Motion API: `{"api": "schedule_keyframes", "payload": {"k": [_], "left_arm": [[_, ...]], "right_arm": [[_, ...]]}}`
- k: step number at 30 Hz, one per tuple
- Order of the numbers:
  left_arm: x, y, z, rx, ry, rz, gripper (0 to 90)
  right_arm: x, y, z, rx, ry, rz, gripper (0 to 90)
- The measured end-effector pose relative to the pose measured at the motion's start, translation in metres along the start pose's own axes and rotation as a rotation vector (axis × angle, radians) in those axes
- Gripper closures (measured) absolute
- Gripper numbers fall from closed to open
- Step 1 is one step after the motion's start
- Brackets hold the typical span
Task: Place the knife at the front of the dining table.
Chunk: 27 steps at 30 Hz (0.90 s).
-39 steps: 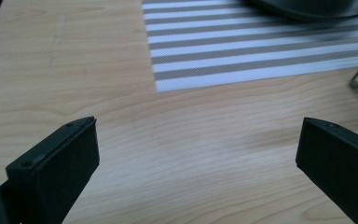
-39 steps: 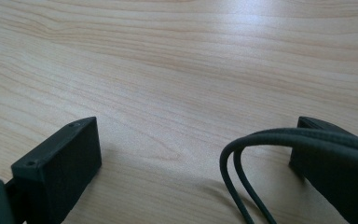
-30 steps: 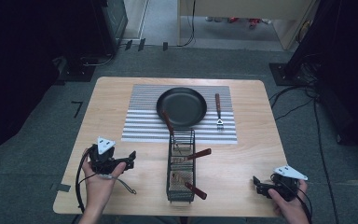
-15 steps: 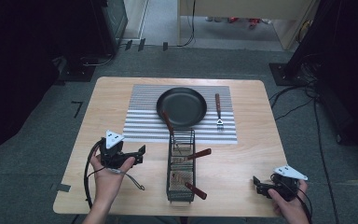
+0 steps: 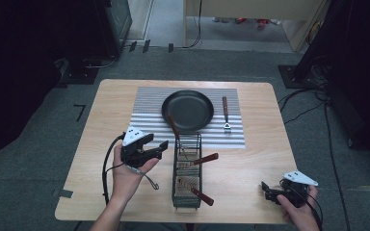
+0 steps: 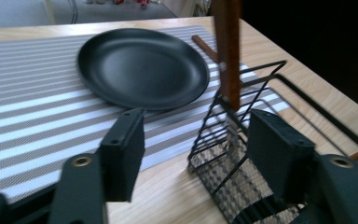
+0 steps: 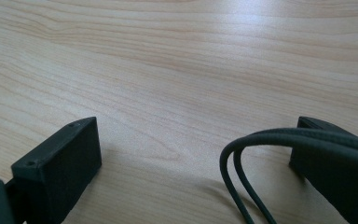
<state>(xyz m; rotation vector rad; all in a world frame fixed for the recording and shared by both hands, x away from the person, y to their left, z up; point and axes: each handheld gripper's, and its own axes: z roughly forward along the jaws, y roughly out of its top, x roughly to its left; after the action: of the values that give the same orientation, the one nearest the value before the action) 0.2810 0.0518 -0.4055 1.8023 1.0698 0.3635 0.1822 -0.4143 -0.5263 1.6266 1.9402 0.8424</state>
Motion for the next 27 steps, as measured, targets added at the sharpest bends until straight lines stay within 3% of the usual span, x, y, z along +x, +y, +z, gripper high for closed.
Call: {"api": "schedule_keyframes", "payload": {"k": [4, 8, 16, 22, 27], "left_arm": [[-0.006, 0.008, 0.008, -0.005, -0.019, -0.003, 47.8], [-0.008, 0.016, 0.015, -0.014, -0.034, -0.019, 50.8], [-0.014, 0.022, 0.026, 0.000, -0.028, 0.004, 57.3], [-0.014, 0.023, 0.035, 0.011, -0.036, 0.010, 70.6], [-0.010, 0.022, 0.033, -0.012, -0.098, -0.021, 75.6]], "right_arm": [[0.000, 0.000, 0.000, 0.000, 0.000, -0.001, 1.4], [0.000, 0.000, 0.000, 0.000, 0.000, -0.001, 1.4], [0.000, 0.000, 0.000, 0.000, 0.001, 0.000, 1.4], [0.000, 0.000, 0.000, 0.000, 0.001, 0.000, 1.4], [0.000, 0.000, 0.000, 0.000, 0.001, 0.000, 1.4]]}}
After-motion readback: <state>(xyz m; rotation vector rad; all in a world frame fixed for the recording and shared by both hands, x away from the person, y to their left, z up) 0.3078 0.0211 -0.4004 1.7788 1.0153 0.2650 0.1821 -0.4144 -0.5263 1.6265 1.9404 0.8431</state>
